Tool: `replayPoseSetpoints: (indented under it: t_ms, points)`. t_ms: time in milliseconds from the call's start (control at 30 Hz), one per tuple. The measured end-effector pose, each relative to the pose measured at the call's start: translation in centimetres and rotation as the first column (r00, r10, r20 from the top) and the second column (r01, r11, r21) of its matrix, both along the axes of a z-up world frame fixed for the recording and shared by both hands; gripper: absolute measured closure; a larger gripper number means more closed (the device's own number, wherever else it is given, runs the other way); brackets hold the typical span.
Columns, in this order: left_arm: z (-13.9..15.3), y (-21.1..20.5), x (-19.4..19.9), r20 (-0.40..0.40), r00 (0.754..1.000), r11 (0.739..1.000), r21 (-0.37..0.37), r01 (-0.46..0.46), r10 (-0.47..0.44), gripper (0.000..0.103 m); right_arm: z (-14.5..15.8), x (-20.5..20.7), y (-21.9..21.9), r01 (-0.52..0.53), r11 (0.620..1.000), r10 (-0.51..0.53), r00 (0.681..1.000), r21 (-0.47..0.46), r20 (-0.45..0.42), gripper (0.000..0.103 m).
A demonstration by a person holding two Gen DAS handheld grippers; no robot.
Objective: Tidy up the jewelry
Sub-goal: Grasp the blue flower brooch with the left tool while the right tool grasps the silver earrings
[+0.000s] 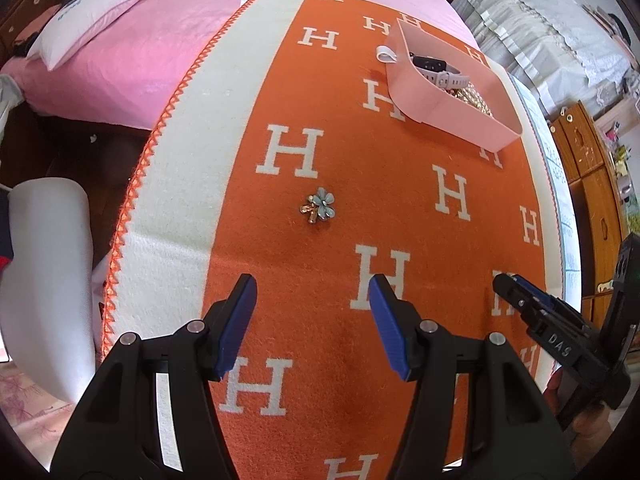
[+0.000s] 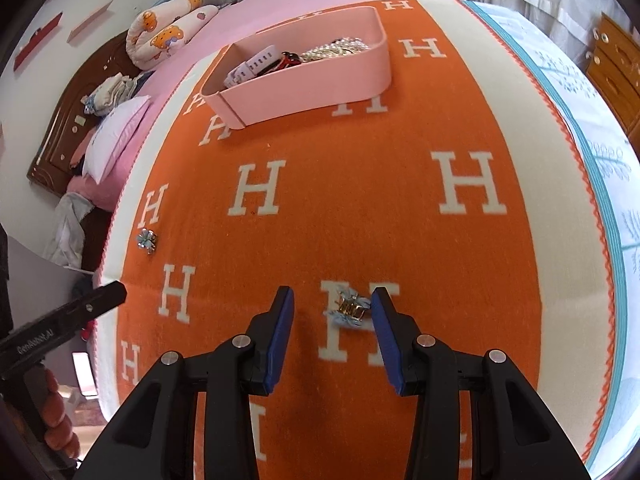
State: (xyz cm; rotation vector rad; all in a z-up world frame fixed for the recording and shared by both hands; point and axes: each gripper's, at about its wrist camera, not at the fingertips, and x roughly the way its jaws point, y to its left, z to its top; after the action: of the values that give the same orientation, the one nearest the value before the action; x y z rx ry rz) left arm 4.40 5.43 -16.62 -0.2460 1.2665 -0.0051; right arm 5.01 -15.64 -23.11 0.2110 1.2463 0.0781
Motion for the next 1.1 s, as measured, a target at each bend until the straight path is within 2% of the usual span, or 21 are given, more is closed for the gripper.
replayPoseSetpoints:
  t_ms: [133, 233, 367, 567, 633, 733, 900, 1100]
  points:
    - [-0.2, 0.4, 0.4, 0.001, 1.000, 1.000, -0.011, -0.018, 0.018, 0.048, 0.0, -0.2, 1.0, -0.036, 0.997, 0.038, 0.999, -0.071, 0.025, 0.071]
    - [-0.5, 0.6, 0.9, -0.001, 0.999, 0.999, -0.031, -0.038, 0.038, 0.048, 0.1, -0.7, 1.1, -0.051, 0.994, 0.055, 0.998, -0.101, 0.040, 0.083]
    - [-0.7, 0.4, 2.0, 0.003, 0.998, 0.997, -0.049, -0.058, 0.059, 0.048, 0.1, -0.8, 1.4, -0.068, 0.991, 0.074, 0.996, -0.113, 0.046, 0.083]
    - [-1.4, -1.0, 3.9, 0.012, 0.999, 0.999, 0.003, -0.044, 0.044, 0.049, 0.1, -0.9, 1.7, -0.079, 0.991, 0.084, 0.995, -0.111, 0.047, 0.083]
    - [-1.8, -1.3, 4.4, 0.006, 0.999, 0.999, 0.023, -0.043, 0.043, 0.062, 0.1, -0.9, 1.6, -0.078, 0.991, 0.083, 0.995, -0.108, 0.047, 0.083]
    - [-2.5, -1.6, 5.0, -0.009, 0.999, 0.998, 0.039, -0.041, 0.041, 0.071, 0.1, -0.9, 1.5, -0.074, 0.992, 0.079, 0.996, -0.099, 0.047, 0.083]
    - [-3.2, -2.0, 5.6, -0.025, 0.999, 0.997, 0.067, -0.024, 0.026, 0.082, 0.1, -0.8, 1.4, -0.074, 0.993, 0.079, 0.996, -0.093, 0.049, 0.083]
    - [-3.5, -2.7, 6.4, -0.010, 1.000, 0.996, 0.090, -0.001, 0.002, 0.088, 0.1, -0.4, 1.3, -0.074, 0.994, 0.078, 0.996, -0.082, 0.051, 0.083]
